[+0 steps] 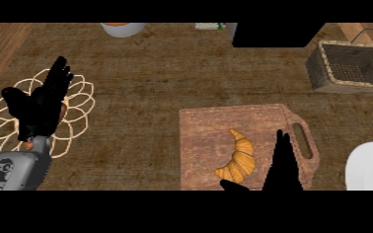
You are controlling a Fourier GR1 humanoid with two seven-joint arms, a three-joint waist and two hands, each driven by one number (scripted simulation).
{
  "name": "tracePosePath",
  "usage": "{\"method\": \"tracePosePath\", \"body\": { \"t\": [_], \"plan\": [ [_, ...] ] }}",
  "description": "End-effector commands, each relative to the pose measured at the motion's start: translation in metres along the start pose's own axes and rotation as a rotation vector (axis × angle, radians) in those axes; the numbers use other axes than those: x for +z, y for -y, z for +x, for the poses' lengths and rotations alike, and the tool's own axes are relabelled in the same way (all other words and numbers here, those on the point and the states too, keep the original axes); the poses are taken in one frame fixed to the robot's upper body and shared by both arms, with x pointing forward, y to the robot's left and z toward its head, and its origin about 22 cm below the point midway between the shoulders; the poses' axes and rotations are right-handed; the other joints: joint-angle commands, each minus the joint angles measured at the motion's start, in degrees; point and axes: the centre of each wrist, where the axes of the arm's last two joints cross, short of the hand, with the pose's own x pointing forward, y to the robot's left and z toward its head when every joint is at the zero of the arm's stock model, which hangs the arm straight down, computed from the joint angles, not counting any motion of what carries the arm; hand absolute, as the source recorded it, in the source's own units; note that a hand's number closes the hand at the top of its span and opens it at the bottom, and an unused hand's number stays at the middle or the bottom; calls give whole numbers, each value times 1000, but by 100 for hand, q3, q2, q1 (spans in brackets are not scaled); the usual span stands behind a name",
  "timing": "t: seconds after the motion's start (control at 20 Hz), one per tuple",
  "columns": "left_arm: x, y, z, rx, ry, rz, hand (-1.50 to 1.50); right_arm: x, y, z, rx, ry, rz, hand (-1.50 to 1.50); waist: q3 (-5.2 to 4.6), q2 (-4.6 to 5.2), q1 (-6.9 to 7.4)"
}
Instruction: Pick the croissant from the cutting board and place it in the basket
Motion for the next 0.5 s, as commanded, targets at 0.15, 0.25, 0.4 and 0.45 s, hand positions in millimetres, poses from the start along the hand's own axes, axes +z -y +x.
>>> {"method": "tracePosePath", "body": {
  "t": [0.15, 0.25, 0.4, 0.45],
  "plan": [
    [11, 8, -3, 9, 6, -7, 0, 3, -16, 16, -36, -136, -1, -150, -1, 0, 37],
    [4, -5, -1, 9, 7, 11, 0, 9, -14, -13, 12, -170, -10, -150, -2, -6, -21],
    [1, 9, 8, 8, 6, 15, 0, -3, -7, -3, 13, -170, -16, -150, -1, -7, -18],
    [9, 13, 8, 12, 18, -17, 0, -10, -32, -10, 6, -174, -10, -150, 1, -3, 20]
  ]
}}
